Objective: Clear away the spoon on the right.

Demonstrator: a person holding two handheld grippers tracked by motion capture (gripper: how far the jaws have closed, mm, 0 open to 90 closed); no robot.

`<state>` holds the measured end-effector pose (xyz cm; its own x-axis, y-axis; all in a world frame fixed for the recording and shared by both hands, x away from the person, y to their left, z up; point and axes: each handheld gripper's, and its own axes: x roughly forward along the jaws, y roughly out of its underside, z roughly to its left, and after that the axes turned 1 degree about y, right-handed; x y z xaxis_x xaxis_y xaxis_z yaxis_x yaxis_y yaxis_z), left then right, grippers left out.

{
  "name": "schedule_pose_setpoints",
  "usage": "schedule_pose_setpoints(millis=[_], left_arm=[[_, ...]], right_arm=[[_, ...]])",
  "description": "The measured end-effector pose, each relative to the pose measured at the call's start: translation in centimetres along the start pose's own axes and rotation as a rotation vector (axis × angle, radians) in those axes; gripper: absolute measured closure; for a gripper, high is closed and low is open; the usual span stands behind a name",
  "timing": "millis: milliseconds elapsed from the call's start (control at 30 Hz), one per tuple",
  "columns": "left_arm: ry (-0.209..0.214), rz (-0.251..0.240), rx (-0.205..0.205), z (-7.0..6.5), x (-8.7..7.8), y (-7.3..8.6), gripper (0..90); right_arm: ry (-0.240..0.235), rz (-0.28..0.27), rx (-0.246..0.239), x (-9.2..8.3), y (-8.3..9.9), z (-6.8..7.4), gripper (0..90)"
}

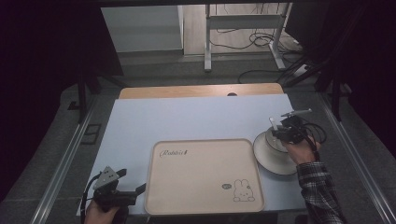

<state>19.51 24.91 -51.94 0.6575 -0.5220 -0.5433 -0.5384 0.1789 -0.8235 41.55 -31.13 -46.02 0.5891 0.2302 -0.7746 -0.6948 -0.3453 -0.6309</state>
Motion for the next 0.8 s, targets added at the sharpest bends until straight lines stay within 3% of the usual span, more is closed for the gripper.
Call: schedule_pose_setpoints(millis=[533,800], left_arm=[[-0.005,0.002,0.004,-0.1,0.0,0.0,3.6],[-0.006,0.001,0.003,-0.1,0.0,0.0,3.5]], right_arm=[[-0.021,-0.049,-0.017,-3.8,-0.7,-0.4,74.4],[-0.040,-0.063,-0.039,-5.6,-1.4,0.2,74.4]])
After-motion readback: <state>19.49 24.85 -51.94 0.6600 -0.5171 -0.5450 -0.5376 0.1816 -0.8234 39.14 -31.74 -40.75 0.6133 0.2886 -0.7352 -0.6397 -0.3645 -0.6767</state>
